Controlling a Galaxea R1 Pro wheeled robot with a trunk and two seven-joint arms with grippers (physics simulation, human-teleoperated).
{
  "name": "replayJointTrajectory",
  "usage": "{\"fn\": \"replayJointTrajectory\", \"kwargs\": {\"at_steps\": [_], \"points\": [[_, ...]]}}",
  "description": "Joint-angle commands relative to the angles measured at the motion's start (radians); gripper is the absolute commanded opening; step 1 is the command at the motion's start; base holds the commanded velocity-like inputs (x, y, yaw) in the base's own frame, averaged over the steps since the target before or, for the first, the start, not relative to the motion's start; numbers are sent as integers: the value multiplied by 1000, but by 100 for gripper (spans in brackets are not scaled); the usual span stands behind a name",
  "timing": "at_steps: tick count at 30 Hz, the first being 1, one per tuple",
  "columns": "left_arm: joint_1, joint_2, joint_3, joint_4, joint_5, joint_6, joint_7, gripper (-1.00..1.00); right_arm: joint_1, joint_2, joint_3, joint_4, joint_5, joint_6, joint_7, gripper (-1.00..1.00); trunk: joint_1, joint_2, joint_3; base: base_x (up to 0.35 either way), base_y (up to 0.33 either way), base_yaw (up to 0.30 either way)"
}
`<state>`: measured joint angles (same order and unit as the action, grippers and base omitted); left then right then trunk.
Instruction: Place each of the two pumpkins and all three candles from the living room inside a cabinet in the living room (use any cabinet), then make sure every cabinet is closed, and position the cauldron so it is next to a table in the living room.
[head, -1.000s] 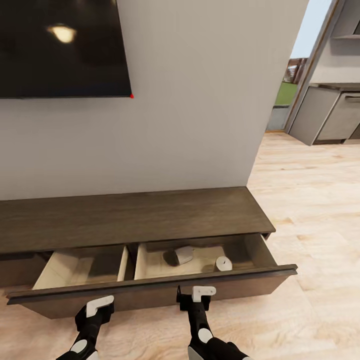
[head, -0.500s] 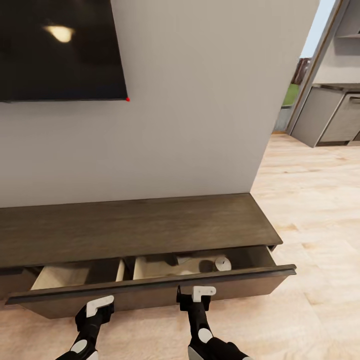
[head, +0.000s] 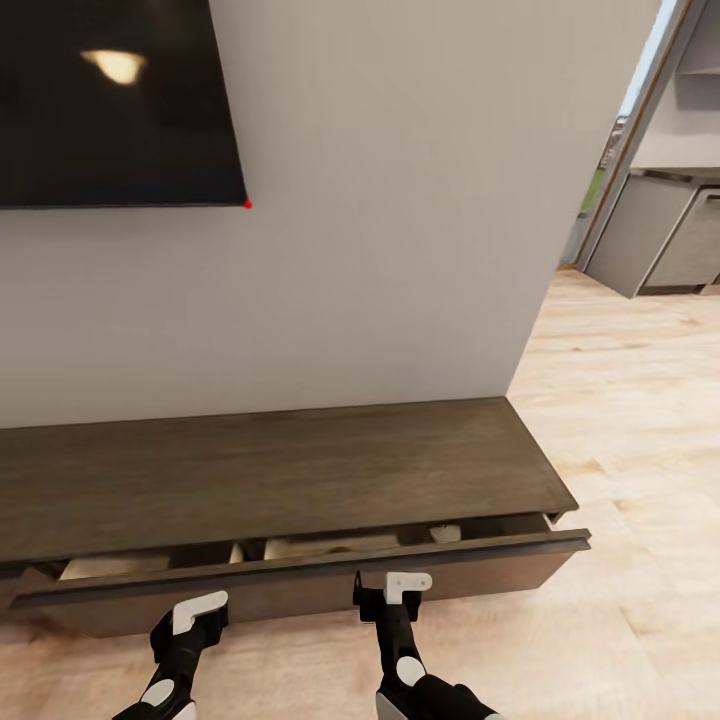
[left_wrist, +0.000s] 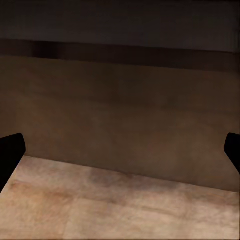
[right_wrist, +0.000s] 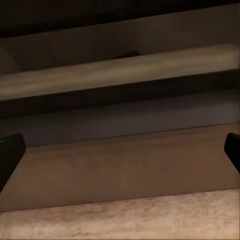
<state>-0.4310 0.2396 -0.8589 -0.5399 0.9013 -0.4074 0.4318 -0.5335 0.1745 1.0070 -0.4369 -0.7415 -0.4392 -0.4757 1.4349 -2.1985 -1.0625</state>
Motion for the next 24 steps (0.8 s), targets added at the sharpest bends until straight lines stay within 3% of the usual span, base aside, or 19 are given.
{"fn": "replayJointTrajectory", "kwargs": {"at_steps": [1,14,24], "points": [[-1,1,-8,-2,7,-5,7,100,-2,0,5,1,-13,-9,-8,100,0,0,-1,156,0,0],[-1,1,-9,-2,7,-5,7,100,-2,0,5,1,-13,-9,-8,100,0,0,-1,145,0,0],[-1,1,-8,-2,7,-5,7,100,-2,0,5,1,-13,-9,-8,100,0,0,-1,13,0,0]]}}
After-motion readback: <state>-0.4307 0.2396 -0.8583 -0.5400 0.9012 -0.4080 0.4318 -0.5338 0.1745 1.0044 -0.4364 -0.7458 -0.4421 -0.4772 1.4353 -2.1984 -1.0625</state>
